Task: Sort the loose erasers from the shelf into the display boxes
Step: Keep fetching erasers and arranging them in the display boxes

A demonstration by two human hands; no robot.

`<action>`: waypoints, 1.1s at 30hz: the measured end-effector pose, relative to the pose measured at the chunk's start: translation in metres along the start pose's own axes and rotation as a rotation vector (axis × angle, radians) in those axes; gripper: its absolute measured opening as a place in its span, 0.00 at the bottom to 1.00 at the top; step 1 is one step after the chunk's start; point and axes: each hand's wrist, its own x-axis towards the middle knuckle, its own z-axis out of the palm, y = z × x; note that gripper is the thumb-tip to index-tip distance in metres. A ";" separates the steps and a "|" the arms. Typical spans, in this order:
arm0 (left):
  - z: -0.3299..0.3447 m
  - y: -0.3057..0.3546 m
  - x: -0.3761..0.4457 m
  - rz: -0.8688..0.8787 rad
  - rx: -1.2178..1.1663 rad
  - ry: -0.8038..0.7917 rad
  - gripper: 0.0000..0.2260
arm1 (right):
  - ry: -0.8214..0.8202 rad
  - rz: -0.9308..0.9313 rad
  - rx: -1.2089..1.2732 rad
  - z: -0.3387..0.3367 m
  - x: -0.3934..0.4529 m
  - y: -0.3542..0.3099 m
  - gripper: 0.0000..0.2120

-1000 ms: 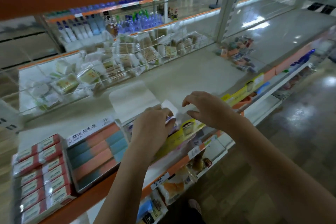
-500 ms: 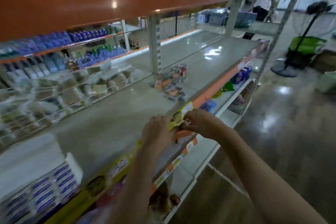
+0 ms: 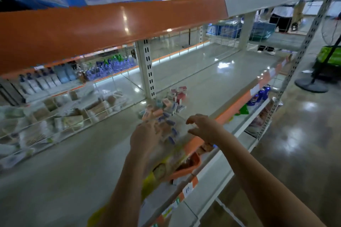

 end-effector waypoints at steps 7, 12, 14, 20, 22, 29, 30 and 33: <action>0.020 0.004 0.061 -0.179 0.059 -0.023 0.26 | 0.057 -0.004 -0.005 0.007 0.080 0.036 0.18; 0.032 0.008 0.078 -0.282 0.116 -0.076 0.31 | 0.016 -0.053 -0.022 0.014 0.112 0.054 0.17; 0.038 0.011 0.088 -0.327 0.057 -0.113 0.27 | 0.025 -0.111 -0.007 0.015 0.123 0.062 0.15; 0.042 0.030 0.092 -0.441 0.149 -0.153 0.17 | 0.000 -0.253 0.069 0.016 0.146 0.083 0.14; 0.047 0.034 0.088 -0.439 0.137 -0.131 0.17 | -0.036 -0.286 0.101 0.016 0.152 0.087 0.15; 0.061 0.053 0.075 -0.530 0.171 -0.039 0.20 | -0.089 -0.387 0.245 0.011 0.152 0.097 0.10; 0.061 0.056 0.075 -0.533 0.160 -0.028 0.22 | -0.099 -0.373 0.337 0.011 0.149 0.099 0.08; 0.061 0.068 0.078 -0.537 0.028 0.017 0.24 | -0.164 -0.338 0.645 0.007 0.136 0.107 0.08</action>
